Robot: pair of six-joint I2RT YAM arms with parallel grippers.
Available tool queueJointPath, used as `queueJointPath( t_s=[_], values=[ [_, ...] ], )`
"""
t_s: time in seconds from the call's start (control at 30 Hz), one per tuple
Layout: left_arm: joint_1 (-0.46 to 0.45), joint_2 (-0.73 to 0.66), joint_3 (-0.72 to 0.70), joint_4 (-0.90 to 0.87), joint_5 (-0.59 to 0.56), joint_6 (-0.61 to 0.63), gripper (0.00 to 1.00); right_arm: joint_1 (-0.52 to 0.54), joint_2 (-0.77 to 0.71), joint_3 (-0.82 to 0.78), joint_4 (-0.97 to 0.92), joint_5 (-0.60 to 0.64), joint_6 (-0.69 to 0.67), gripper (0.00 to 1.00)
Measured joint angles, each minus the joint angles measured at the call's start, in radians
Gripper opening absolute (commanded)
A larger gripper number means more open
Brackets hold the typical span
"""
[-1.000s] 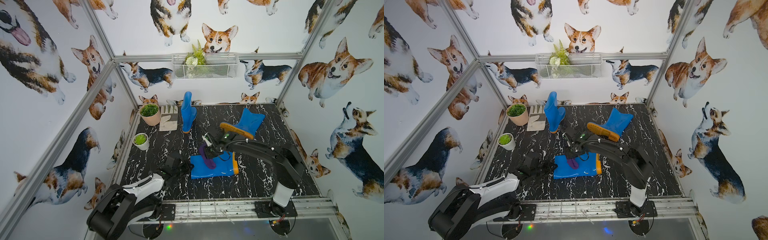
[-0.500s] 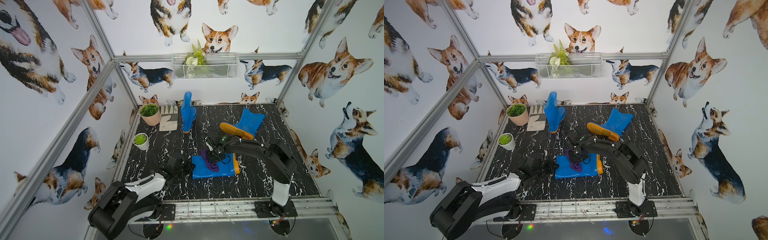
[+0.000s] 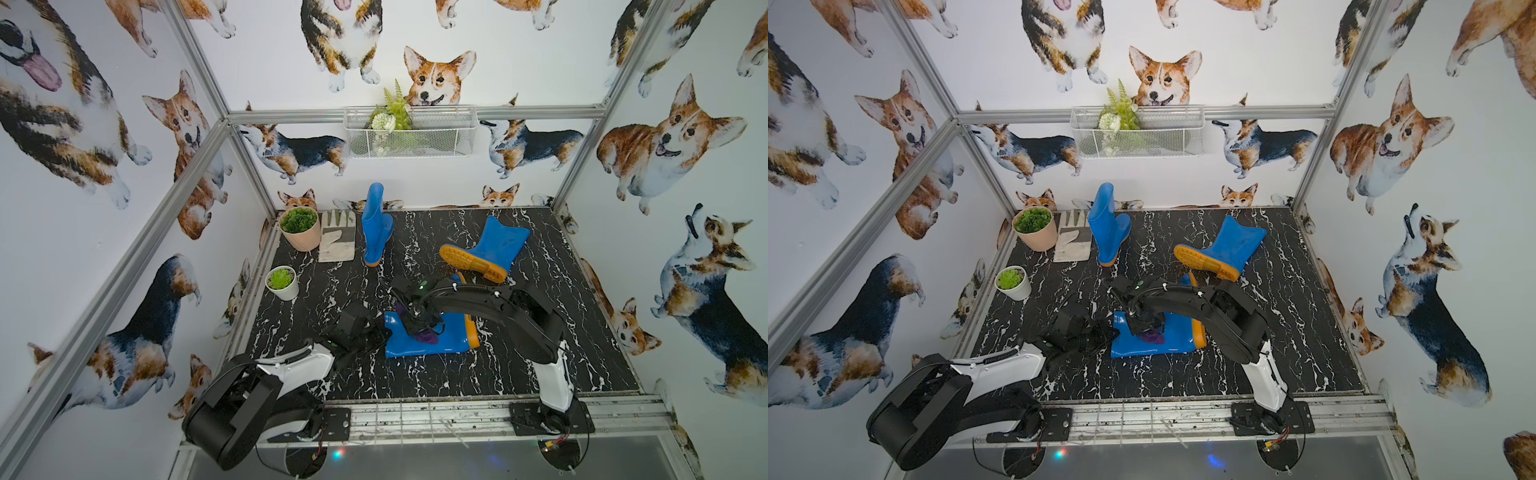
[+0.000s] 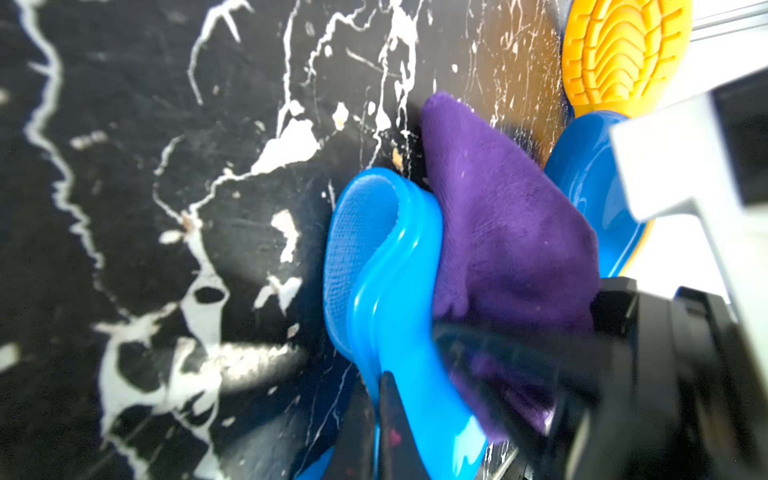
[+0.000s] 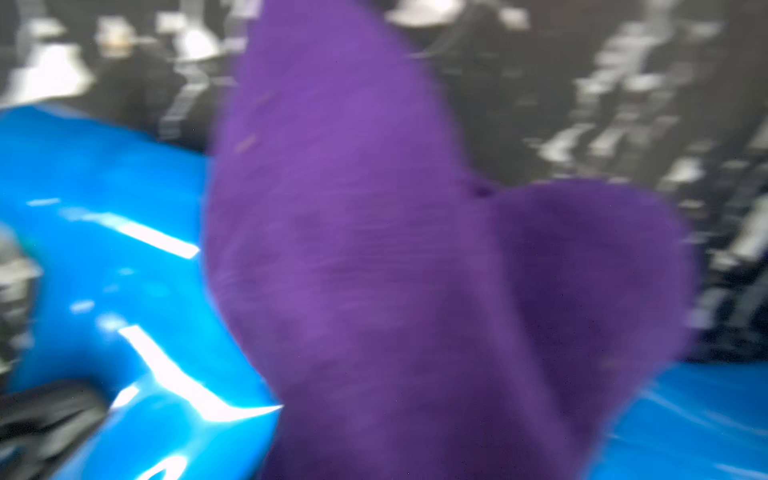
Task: Wipe the rubber boots with a cloth
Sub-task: Wipe the cleaning item at the center of the board.
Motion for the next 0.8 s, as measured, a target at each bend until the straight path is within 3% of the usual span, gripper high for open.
queueJointPath(
  t_s=[0.1,0.27,0.43,0.63,0.8],
  values=[
    [-0.055,0.008,0.003,0.041,-0.048,-0.005,0.0,-0.017,-0.025,-0.035,0.024,0.006,-0.01,0.0],
    [-0.082,0.066,0.014,0.111,-0.055,-0.02,0.0,-0.167,-0.104,-0.118,0.086,-0.157,-0.064,0.0],
    [-0.085,0.069,0.05,0.072,-0.047,-0.027,0.0,-0.267,-0.232,-0.138,-0.01,-0.076,-0.089,0.0],
    [-0.088,0.038,0.107,-0.008,-0.06,-0.034,0.0,-0.137,-0.404,-0.157,-0.02,-0.003,-0.063,0.0],
    [-0.087,0.041,0.125,-0.046,-0.085,-0.035,0.0,-0.003,-0.363,-0.164,0.07,-0.029,-0.016,0.0]
  ],
)
